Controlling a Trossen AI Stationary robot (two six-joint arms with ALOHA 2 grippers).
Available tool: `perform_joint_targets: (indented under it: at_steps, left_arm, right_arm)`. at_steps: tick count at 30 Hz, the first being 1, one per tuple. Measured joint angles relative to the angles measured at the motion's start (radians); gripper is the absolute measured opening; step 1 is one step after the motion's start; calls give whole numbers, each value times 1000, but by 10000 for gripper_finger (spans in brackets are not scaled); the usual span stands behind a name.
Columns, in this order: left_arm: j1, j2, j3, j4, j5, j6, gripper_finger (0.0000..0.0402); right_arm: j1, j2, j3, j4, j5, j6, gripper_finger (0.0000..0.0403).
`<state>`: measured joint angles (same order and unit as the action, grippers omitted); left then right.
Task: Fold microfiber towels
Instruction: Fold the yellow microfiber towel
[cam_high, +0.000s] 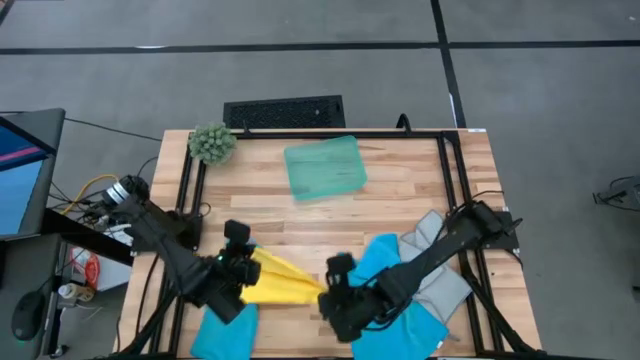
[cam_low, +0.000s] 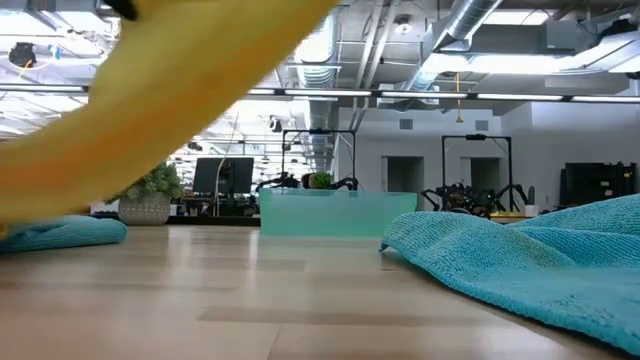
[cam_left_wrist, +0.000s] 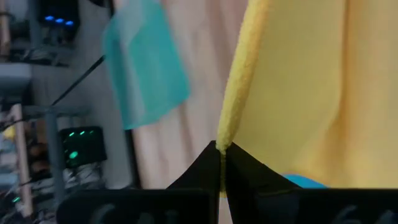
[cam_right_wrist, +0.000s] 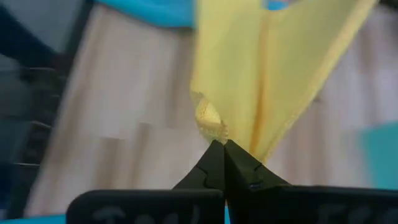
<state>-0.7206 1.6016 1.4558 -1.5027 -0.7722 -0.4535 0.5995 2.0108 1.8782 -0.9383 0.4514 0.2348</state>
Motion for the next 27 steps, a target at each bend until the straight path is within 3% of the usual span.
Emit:
perform_joint_targets:
  at_steps: [10,16,20,27]
  left_arm:
    - [197,-1,177,-72,-83,182,0]
    - [313,-6,331,-71,-103,315,0]
    - [382,-12,420,-70,-104,369,0]
    - [444,-14,485,-69,-73,393,0]
  right_arm:
    - [-51,-119,2,-228,163,-206,14]
    - [-106,-128,2,-350,376,-343,11]
    - [-132,-128,2,-464,436,-442,11]
    - [-135,-128,2,-579,590,-400,11]
